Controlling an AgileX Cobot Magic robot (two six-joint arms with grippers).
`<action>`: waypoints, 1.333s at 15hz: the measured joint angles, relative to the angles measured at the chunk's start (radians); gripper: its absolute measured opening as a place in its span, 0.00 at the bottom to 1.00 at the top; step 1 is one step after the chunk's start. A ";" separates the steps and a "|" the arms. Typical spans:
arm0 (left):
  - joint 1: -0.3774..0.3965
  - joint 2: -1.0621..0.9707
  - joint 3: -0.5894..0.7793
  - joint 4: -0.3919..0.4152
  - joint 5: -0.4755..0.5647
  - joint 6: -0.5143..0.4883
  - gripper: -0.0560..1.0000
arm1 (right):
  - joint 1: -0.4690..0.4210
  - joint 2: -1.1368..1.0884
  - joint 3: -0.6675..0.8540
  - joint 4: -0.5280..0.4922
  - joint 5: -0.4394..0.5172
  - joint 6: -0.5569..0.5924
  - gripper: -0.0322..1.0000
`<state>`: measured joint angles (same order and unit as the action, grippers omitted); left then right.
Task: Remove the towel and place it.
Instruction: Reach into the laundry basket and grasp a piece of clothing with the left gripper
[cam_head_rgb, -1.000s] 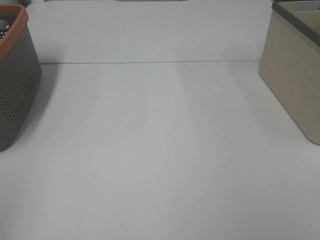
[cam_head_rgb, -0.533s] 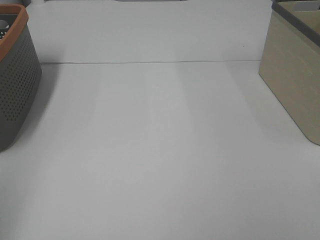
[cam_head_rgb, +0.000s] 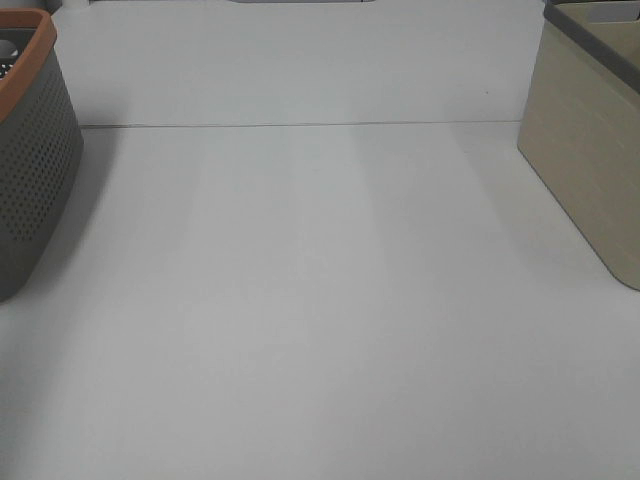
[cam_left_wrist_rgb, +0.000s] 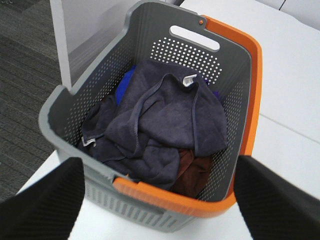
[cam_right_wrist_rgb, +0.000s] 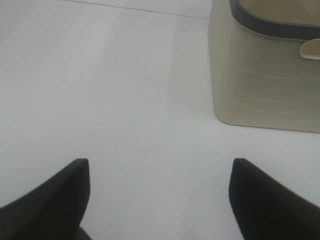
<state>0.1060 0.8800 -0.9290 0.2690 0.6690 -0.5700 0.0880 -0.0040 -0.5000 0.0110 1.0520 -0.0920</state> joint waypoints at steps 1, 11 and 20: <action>0.000 0.055 -0.018 0.004 -0.043 -0.039 0.77 | 0.000 0.000 0.000 0.000 0.000 0.000 0.76; 0.000 0.702 -0.300 0.201 -0.385 -0.586 0.77 | 0.000 0.000 0.000 0.000 0.000 0.000 0.76; 0.002 1.185 -0.534 0.330 -0.445 -1.174 0.77 | 0.000 0.000 0.000 -0.011 0.000 0.028 0.76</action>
<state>0.1080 2.0650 -1.4630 0.5990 0.2240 -1.7440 0.0880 -0.0040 -0.5000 0.0000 1.0520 -0.0640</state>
